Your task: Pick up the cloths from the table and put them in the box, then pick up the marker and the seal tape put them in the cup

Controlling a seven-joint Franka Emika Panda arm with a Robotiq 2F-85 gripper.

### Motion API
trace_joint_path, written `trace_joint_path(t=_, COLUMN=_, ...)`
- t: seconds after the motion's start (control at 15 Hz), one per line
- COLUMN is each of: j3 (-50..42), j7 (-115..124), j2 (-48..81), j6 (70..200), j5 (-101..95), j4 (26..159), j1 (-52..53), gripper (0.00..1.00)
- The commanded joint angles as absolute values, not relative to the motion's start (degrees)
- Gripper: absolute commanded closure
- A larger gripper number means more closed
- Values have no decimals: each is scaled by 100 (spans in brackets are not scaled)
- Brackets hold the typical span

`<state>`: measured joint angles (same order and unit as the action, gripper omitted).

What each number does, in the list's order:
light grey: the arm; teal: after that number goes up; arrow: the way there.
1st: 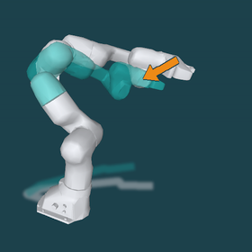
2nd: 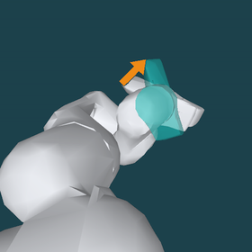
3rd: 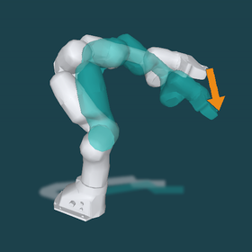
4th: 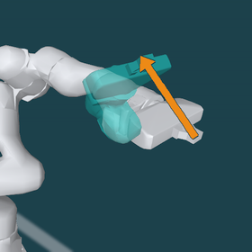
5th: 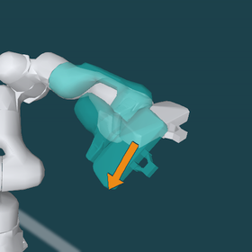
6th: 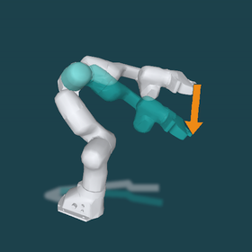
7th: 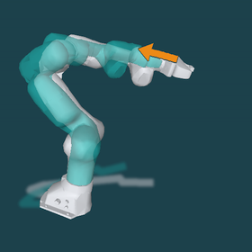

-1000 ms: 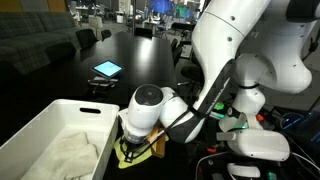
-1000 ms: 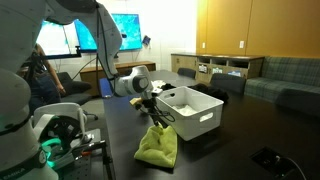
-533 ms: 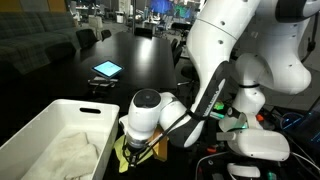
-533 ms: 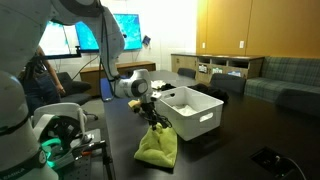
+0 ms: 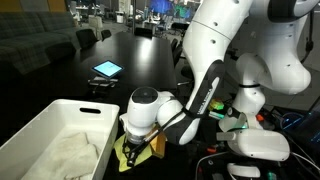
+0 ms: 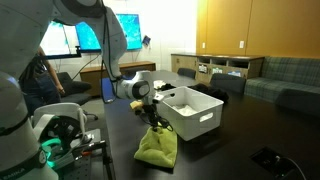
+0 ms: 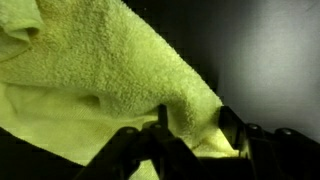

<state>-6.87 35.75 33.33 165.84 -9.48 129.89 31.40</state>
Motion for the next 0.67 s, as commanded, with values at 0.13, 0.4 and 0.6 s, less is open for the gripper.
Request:
trace_joint_path(t=0.13, j3=-788, j7=3546, j2=3187, j6=16664, j5=-829, j4=13097, j1=3206, gripper=88)
trace_joint_path(t=0.4, j3=-1171, j7=3897, j2=2929, j6=16703, j5=-950, j4=13285, j1=3535, gripper=100)
trace_joint_path(t=0.6, j3=-1915, j7=4606, j2=2633, j6=16681, j5=-1186, j4=13468, j1=4206, gripper=98)
